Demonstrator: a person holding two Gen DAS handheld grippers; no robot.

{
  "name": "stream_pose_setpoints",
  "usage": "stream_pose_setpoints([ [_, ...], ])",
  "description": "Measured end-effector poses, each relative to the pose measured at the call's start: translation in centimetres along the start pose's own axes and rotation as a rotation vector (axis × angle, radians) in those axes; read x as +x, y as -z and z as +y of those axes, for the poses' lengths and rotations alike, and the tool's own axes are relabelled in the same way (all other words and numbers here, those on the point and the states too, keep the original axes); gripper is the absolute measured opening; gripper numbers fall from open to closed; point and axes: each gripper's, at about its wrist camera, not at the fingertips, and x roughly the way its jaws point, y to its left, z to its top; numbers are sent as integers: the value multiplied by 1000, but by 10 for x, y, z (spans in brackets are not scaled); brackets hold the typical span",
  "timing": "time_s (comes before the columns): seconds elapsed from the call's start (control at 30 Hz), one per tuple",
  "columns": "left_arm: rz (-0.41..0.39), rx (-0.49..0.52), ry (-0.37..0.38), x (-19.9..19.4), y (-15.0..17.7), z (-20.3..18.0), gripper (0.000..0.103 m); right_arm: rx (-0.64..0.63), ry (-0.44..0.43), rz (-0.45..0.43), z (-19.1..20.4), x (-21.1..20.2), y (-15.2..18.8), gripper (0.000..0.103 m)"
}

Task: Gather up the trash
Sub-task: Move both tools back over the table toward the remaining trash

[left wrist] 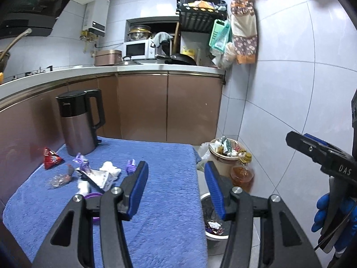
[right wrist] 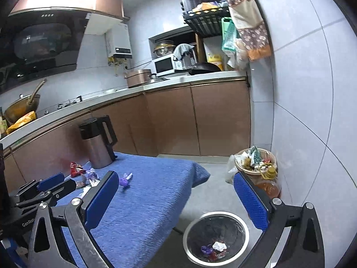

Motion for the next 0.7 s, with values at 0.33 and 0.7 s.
stream_pose_setpoints([
  [0.33,-56,-34,-68,-42,6,37,50,-60,-77,-17,45,-8,-3,103],
  [0.7,-40,-69,-128,-56,19,77,52,-160,-139,18,98,3,2,103],
])
